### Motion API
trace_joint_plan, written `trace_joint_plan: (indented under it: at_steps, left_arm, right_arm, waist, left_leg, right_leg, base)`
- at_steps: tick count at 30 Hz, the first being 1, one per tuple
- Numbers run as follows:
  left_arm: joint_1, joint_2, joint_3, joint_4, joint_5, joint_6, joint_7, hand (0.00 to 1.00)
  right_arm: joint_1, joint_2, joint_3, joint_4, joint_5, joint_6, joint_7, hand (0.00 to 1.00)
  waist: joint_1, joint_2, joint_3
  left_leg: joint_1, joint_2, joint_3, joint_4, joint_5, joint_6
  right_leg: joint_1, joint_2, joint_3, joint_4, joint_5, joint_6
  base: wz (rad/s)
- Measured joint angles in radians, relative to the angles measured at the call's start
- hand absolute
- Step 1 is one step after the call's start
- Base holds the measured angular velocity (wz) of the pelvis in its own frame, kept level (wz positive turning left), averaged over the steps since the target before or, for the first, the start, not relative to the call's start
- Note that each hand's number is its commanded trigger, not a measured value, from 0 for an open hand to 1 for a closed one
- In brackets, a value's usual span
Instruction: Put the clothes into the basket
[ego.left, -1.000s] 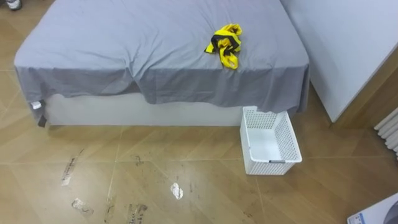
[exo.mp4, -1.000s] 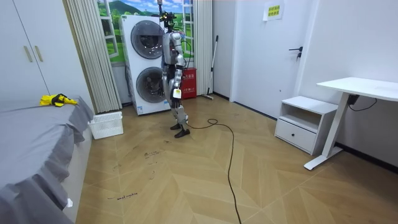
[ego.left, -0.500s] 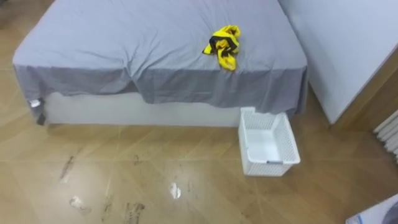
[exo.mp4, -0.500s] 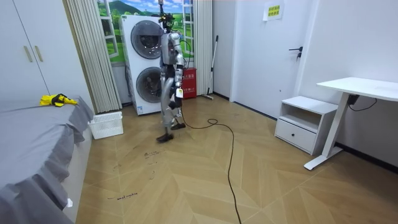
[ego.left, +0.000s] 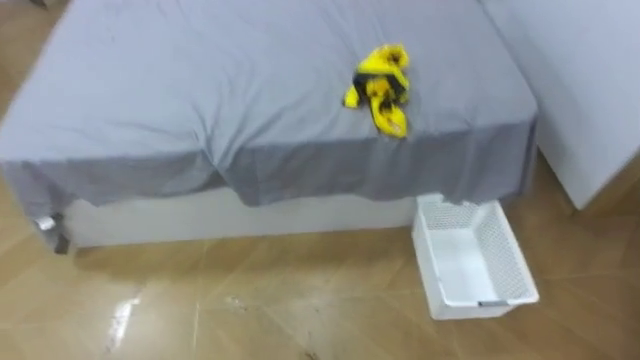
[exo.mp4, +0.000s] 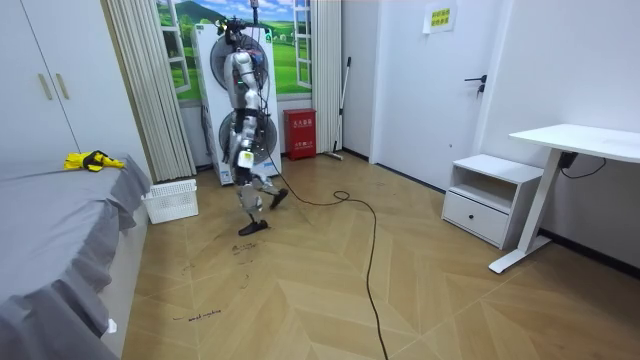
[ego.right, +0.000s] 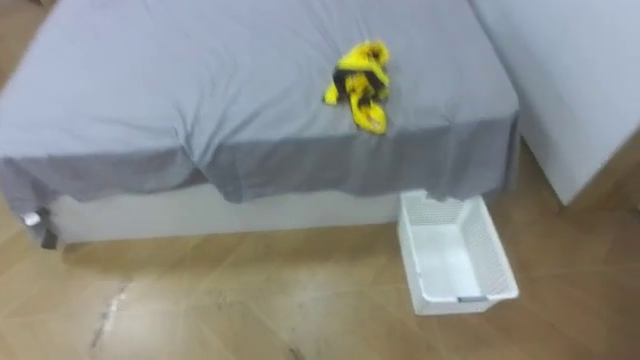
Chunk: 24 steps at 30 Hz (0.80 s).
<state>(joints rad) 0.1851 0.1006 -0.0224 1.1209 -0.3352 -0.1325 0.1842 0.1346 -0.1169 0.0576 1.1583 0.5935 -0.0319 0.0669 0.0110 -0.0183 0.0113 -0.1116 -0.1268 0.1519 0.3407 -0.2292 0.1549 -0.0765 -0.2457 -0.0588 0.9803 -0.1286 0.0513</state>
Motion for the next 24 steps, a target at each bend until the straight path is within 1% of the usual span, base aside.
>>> trace_joint_plan:
  at_steps: [1, 2, 3, 4, 5, 6, 7, 8, 9, 10, 11, 12, 13, 14, 15, 16, 17, 18, 19, 20, 21, 22, 23, 24]
  left_arm:
    - [-0.007, -0.001, -0.001, 0.0, 0.014, 0.0, 0.0, 0.0]
    - [-0.02, -0.003, -0.006, 0.0, 0.038, 0.0, 0.0, 0.0]
    - [-0.033, -0.005, -0.024, -0.005, 0.056, 0.0, -0.002, 0.0]
    - [-0.036, -0.006, -0.035, -0.01, 0.059, 0.001, -0.003, 0.0]
    - [-0.047, -0.007, -0.064, -0.011, 0.062, 0.001, -0.003, 0.0]
    - [-0.048, -0.01, -0.098, -0.016, 0.062, 0.006, -0.004, 0.0]
    - [-0.045, -0.012, -0.11, -0.023, 0.061, 0.01, -0.004, 0.0]
    - [-0.045, -0.018, -0.128, -0.023, 0.061, 0.017, -0.005, 0.0]
    - [-0.043, -0.02, -0.135, -0.023, 0.063, 0.018, -0.006, 0.0]
    - [-0.043, -0.019, -0.135, -0.023, 0.064, 0.018, -0.008, 0.0]
    - [-0.042, -0.017, -0.136, -0.019, 0.063, 0.018, -0.012, 0.0]
    - [-0.029, -0.019, -0.138, -0.018, 0.064, 0.019, -0.014, 0.0]
    - [-0.024, -0.02, -0.139, -0.02, 0.064, 0.019, -0.015, 0.0]
    - [-0.022, -0.02, -0.139, -0.023, 0.064, 0.019, -0.018, 0.0]
    - [-0.022, -0.02, -0.135, -0.035, 0.065, 0.017, -0.018, 0.0]
    - [-0.008, -0.013, -0.134, -0.045, 0.065, 0.014, -0.019, 0.0]
    - [0.008, 0.012, -0.136, -0.053, 0.063, 0.006, -0.019, 0.0]
    - [0.022, 0.008, -0.131, -0.051, 0.064, 0.006, -0.017, 0.0]
    - [0.022, 0.007, -0.125, -0.055, 0.064, 0.003, -0.016, 0.0]
    - [0.033, 0.01, -0.12, -0.059, 0.051, 0.0, -0.013, 0.0]
    - [0.026, 0.012, -0.122, -0.066, 0.025, -0.005, -0.012, 0.0]
    - [0.024, 0.012, -0.124, -0.072, 0.015, -0.006, -0.012, 0.0]
    - [0.024, 0.009, -0.128, -0.085, 0.013, -0.009, -0.012, 0.0]
    - [0.027, 0.003, -0.129, -0.095, 0.012, -0.015, -0.012, 0.0]
  right_arm:
    - [0.002, 0.002, 0.001, -0.019, 0.0, -0.001, 0.002, 0.0]
    - [0.0, 0.003, 0.006, -0.054, 0.006, -0.002, 0.002, 0.0]
    - [-0.002, 0.005, 0.007, -0.085, 0.003, -0.001, 0.0, 0.0]
    - [-0.003, 0.005, 0.007, -0.102, 0.004, -0.002, 0.0, 0.0]
    - [-0.002, 0.005, 0.008, -0.132, 0.004, -0.002, 0.0, 0.0]
    - [-0.003, 0.005, 0.008, -0.154, 0.004, -0.004, -0.003, 0.0]
    - [-0.005, 0.006, 0.009, -0.162, 0.005, -0.011, -0.003, 0.0]
    - [-0.007, 0.006, 0.008, -0.164, 0.006, -0.032, -0.007, 0.0]
    - [-0.008, 0.008, 0.003, -0.179, 0.003, -0.04, -0.022, 0.0]
    - [-0.008, 0.011, -0.003, -0.2, 0.003, -0.042, -0.028, 0.0]
    - [-0.017, 0.01, -0.005, -0.25, -0.004, -0.051, -0.036, 0.0]
    - [-0.03, 0.008, -0.006, -0.289, -0.005, -0.074, -0.036, 0.0]
    - [-0.036, 0.008, -0.007, -0.31, -0.005, -0.08, -0.038, 0.0]
    - [-0.041, 0.007, -0.008, -0.362, -0.008, -0.081, -0.048, 0.0]
    - [-0.033, 0.006, -0.007, -0.422, -0.011, -0.08, -0.056, 0.0]
    - [-0.029, 0.01, -0.003, -0.446, -0.012, -0.079, -0.058, 0.0]
    - [-0.028, 0.02, 0.015, -0.483, -0.01, -0.078, -0.063, 0.0]
    - [-0.034, 0.01, 0.025, -0.51, -0.01, -0.076, -0.068, 0.0]
    - [-0.034, 0.008, 0.032, -0.522, -0.009, -0.078, -0.074, 0.0]
    - [-0.036, 0.008, 0.041, -0.54, -0.005, -0.078, -0.076, 0.0]
    - [-0.043, 0.009, 0.042, -0.544, -0.005, -0.079, -0.077, 0.0]
    - [-0.044, 0.009, 0.042, -0.543, -0.005, -0.08, -0.078, 0.0]
    - [-0.043, 0.006, 0.039, -0.546, -0.004, -0.08, -0.081, 0.0]
    - [-0.033, 0.003, 0.038, -0.562, -0.008, -0.079, -0.089, 0.0]
  waist:
    - [0.0, 0.007, 0.0005]
    - [-0.003, 0.013, 0.0011]
    - [-0.005, 0.02, 0.0038]
    - [-0.006, 0.022, 0.004]
    - [-0.009, 0.028, 0.0076]
    - [-0.009, 0.032, 0.0095]
    - [-0.009, 0.034, 0.0089]
    - [-0.01, 0.04, 0.0073]
    - [-0.008, 0.041, 0.0018]
    - [-0.008, 0.04, -0.0018]
    - [-0.001, 0.039, -0.0073]
    - [-0.002, 0.064, -0.0029]
    - [-0.004, 0.074, -0.0014]
    - [-0.01, 0.084, 0.0043]
    - [-0.031, 0.076, 0.0172]
    - [-0.033, 0.078, 0.0113]
    - [-0.02, 0.056, -0.0069]
    - [-0.01, 0.07, -0.0058]
    - [-0.014, 0.069, -0.0043]
    - [-0.024, 0.064, -0.002]
    - [-0.044, 0.048, 0.0043]
    - [-0.046, 0.039, 0.0077]
    - [-0.043, 0.028, 0.0102]
    - [-0.037, 0.024, 0.0095]
  left_leg:
    - [0.019, 0.004, -0.007, -0.015, -0.001, -0.001]
    - [0.051, 0.017, -0.021, -0.036, -0.001, -0.009]
    - [0.079, 0.027, -0.032, -0.052, -0.012, -0.01]
    - [0.091, 0.031, -0.041, -0.058, -0.019, -0.012]
    - [0.124, 0.035, -0.06, -0.077, -0.034, -0.016]
    - [0.159, 0.045, -0.077, -0.098, -0.05, -0.023]
    - [0.178, 0.051, -0.086, -0.108, -0.058, -0.027]
    - [0.219, 0.067, -0.111, -0.129, -0.075, -0.039]
    - [0.262, 0.082, -0.132, -0.148, -0.088, -0.053]
    - [0.267, 0.091, -0.138, -0.146, -0.099, -0.062]
    - [0.27, 0.113, -0.134, -0.137, -0.115, -0.09]
    - [0.288, 0.144, -0.13, -0.136, -0.123, -0.127]
    - [0.298, 0.157, -0.124, -0.138, -0.123, -0.148]
    - [0.328, 0.175, -0.124, -0.136, -0.11, -0.181]
    - [0.368, 0.184, -0.147, -0.109, -0.09, -0.204]
    - [0.366, 0.19, -0.157, -0.072, -0.091, -0.204]
    - [0.337, 0.18, -0.121, 0.064, -0.092, -0.207]
    - [0.293, 0.209, -0.101, 0.242, -0.076, -0.223]
    - [0.269, 0.221, -0.097, 0.321, -0.038, -0.235]
    - [0.218, 0.238, -0.096, 0.434, -0.004, -0.237]
    - [0.163, 0.25, -0.087, 0.489, -0.011, -0.232]
    - [0.139, 0.255, -0.073, 0.489, -0.02, -0.229]
    - [0.082, 0.254, -0.069, 0.474, -0.048, -0.227]
    - [0.03, 0.251, -0.068, 0.428, -0.075, -0.224]
  right_leg:
    - [-0.038, 0.024, -0.006, 0.015, -0.036, -0.009]
    - [-0.111, 0.073, -0.027, 0.001, -0.104, -0.033]
    - [-0.186, 0.117, -0.052, -0.062, -0.146, -0.043]
    - [-0.216, 0.14, -0.061, -0.116, -0.156, -0.047]
    - [-0.261, 0.17, -0.075, -0.256, -0.157, -0.048]
    - [-0.285, 0.196, -0.09, -0.43, -0.126, -0.053]
    - [-0.292, 0.203, -0.102, -0.521, -0.093, -0.054]
    - [-0.288, 0.209, -0.134, -0.645, 0.014, -0.063]
    - [-0.274, 0.217, -0.157, -0.721, 0.112, -0.082]
    - [-0.267, 0.224, -0.166, -0.732, 0.151, -0.113]
    - [-0.255, 0.245, -0.167, -0.722, 0.179, -0.141]
    - [-0.237, 0.267, -0.197, -0.696, 0.159, -0.155]
    - [-0.232, 0.274, -0.203, -0.674, 0.138, -0.158]
    - [-0.234, 0.273, -0.212, -0.591, 0.092, -0.17]
    - [-0.272, 0.262, -0.242, -0.457, 0.025, -0.18]
    - [-0.277, 0.269, -0.247, -0.454, 0.012, -0.17]
    - [-0.248, 0.271, -0.251, -0.543, 0.022, -0.194]
    - [-0.196, 0.292, -0.266, -0.535, -0.014, -0.207]
    - [-0.17, 0.3, -0.262, -0.544, -0.035, -0.209]
    - [-0.117, 0.305, -0.261, -0.573, -0.052, -0.208]
    - [-0.063, 0.304, -0.262, -0.62, -0.055, -0.204]
    - [-0.038, 0.304, -0.26, -0.644, -0.053, -0.202]
    - [0.004, 0.301, -0.253, -0.683, -0.05, -0.197]
    - [0.036, 0.301, -0.241, -0.716, -0.048, -0.191]
  base:
    - [0.23]
    - [0.27]
    - [0.31]
    - [0.36]
    - [0.38]
    - [0.37]
    - [0.39]
    - [0.43]
    - [0.43]
    - [0.19]
    - [0.0]
    - [0.0]
    - [0.07]
    - [0.29]
    - [0.34]
    - [0.11]
    - [-0.27]
    - [-0.37]
    - [-0.12]
    - [0.23]
    - [0.25]
    - [0.14]
    - [-0.11]
    - [-0.17]
